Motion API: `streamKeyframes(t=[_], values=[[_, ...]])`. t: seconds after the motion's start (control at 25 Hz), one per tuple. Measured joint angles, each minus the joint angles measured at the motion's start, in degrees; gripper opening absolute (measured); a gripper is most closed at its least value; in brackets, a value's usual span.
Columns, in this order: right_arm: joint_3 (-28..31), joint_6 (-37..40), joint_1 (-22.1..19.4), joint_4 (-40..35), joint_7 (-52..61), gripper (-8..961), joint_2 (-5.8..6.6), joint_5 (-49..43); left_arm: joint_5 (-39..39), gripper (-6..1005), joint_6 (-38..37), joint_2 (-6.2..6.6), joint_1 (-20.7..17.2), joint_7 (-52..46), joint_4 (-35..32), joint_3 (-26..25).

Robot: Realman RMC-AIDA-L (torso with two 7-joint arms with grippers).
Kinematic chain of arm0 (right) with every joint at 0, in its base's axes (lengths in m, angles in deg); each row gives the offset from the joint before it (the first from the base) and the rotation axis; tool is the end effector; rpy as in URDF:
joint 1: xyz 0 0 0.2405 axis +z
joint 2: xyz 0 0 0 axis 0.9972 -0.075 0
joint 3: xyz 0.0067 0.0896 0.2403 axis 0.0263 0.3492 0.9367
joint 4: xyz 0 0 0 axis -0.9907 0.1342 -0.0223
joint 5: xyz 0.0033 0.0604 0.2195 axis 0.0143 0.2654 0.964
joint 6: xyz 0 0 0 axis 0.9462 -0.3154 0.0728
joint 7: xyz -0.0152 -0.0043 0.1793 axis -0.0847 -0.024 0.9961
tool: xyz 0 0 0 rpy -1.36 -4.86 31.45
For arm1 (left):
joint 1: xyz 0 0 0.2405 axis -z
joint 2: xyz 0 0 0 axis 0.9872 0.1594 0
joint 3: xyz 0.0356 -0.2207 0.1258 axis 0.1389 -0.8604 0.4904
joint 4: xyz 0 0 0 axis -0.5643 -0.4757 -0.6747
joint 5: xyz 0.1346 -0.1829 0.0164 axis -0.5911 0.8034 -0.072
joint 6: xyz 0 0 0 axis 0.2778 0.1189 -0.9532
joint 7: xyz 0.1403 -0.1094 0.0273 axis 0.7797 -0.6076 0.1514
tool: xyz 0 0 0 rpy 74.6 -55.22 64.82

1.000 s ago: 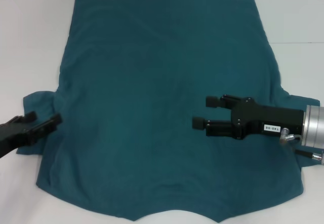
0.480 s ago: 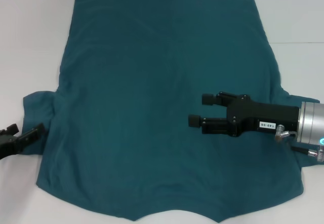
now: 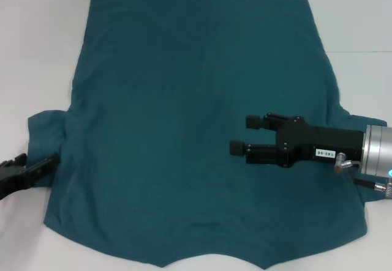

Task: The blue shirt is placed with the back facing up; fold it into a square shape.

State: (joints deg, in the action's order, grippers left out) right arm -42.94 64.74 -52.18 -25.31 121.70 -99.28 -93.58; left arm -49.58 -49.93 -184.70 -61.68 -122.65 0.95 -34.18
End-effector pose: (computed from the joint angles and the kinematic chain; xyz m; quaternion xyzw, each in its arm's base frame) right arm 0.2314 0.3725 -0.0621 -0.9178 0.2540 0.2828 0.1150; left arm -0.4021 0.3275 -0.0047 -0.7449 -0.4751 -0.2484 0.3971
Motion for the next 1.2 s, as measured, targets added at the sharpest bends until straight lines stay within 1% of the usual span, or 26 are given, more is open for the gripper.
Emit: streamKeyframes(t=[0.44,0.96,1.16,1.2], values=[[0.04,-0.13,-0.27,0.07,-0.33,941,0.00,0.03,-0.03,833,0.08,0.13,1.15,0.02,0.71,0.19],[0.43,-0.16,-0.30,0.18,-0.48,941,0.08,0.17,0.07,749,1.52,0.22,1.38,-0.28,0.70,-0.11],[0.45,-0.17,-0.38,0.17,-0.49,941,0.08,0.34,0.02,551,1.62,0.23,1.63,-0.31,0.77,-0.03],[0.47,-0.17,-0.38,0.18,-0.49,941,0.09,0.35,0.01,528,1.62,0.23,1.66,-0.31,0.77,-0.02]])
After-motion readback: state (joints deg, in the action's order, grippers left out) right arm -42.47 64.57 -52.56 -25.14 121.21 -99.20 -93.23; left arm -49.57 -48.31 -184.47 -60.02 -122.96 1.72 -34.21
